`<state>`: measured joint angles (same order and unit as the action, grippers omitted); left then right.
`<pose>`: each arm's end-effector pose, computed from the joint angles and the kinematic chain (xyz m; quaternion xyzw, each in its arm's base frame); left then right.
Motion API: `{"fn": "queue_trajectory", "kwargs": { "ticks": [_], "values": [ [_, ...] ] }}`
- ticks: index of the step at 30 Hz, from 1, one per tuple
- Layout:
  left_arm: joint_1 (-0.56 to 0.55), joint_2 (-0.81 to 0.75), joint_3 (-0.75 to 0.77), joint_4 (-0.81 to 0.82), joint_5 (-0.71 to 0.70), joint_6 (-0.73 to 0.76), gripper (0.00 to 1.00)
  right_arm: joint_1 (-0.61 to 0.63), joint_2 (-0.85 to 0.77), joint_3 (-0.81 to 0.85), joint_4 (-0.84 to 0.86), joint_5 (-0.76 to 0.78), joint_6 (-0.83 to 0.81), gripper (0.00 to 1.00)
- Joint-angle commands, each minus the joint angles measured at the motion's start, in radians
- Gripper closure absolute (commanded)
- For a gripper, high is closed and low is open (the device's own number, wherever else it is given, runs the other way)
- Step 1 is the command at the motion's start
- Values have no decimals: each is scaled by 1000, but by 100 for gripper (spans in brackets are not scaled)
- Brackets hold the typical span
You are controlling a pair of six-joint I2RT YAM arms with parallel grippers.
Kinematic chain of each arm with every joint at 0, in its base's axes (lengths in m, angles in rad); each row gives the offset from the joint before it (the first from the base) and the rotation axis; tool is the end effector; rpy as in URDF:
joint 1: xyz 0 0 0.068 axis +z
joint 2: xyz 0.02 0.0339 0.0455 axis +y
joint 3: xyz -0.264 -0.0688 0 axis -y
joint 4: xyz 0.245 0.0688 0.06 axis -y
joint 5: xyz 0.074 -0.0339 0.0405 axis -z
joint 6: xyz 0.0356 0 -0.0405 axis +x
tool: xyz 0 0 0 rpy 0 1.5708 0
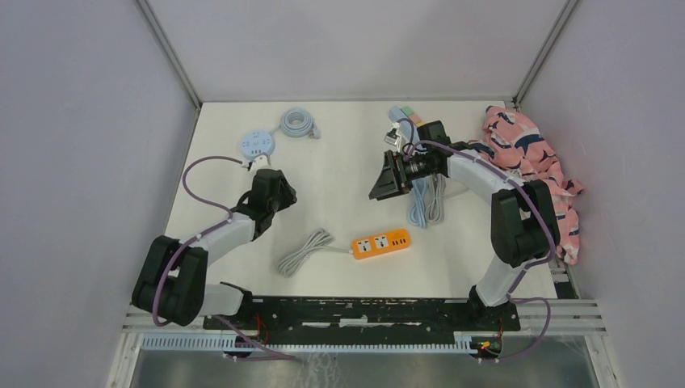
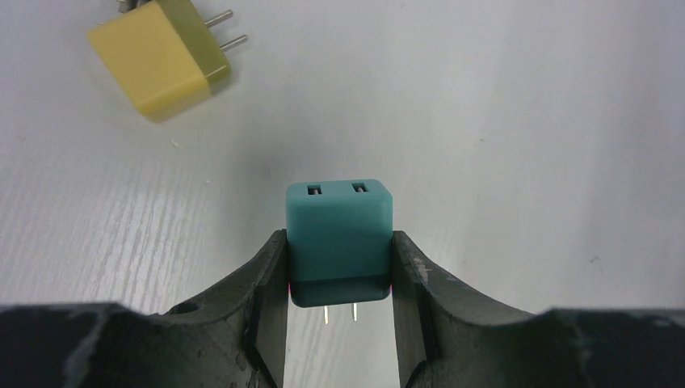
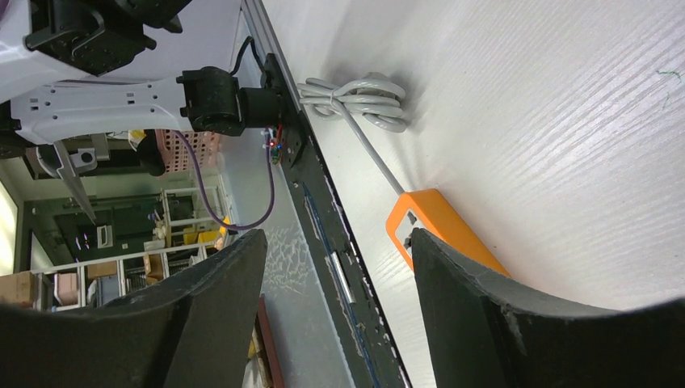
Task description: Pull the plug off the socket
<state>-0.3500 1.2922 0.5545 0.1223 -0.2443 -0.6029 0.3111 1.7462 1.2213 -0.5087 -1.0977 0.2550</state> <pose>0.2450 -0.0803 0.1843 -0.1667 0.8673 -0.1131 0.4551 0.3276 0.1386 0.2251 -0.1615 0.8183 0.5462 0.0769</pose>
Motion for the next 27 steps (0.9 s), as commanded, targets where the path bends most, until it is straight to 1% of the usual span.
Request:
{"fn": "queue_trajectory", "kwargs": {
  "ticks": [1, 6, 11, 15, 17, 19, 22, 24, 27],
  "values": [
    [33, 93, 96, 26, -61, -80, 97, -2, -46, 37, 2, -10, -28, 28],
    [55, 205, 192, -58, -71, -81, 96, -4, -47, 39, -1, -13, -33, 29],
    [78, 265, 226, -66, -67, -82, 93, -4, -49, 39, -4, -13, -36, 29],
    [98, 290, 235, -64, -64, -84, 85, -6, -50, 40, -8, -14, -40, 29],
    [105, 300, 240, -66, -57, -83, 78, -6, -51, 42, -9, -14, -41, 29],
    [114, 308, 245, -75, -55, -86, 69, -7, -51, 42, -12, -15, -42, 29],
    [124, 312, 255, -89, -45, -84, 46, -7, -53, 44, -13, -15, -44, 29],
    [126, 305, 254, -91, -33, -80, 38, -9, -54, 44, -14, -17, -46, 29],
    [127, 280, 249, -91, -18, -78, 32, -10, -56, 44, -15, -15, -48, 29]
  ]
}}
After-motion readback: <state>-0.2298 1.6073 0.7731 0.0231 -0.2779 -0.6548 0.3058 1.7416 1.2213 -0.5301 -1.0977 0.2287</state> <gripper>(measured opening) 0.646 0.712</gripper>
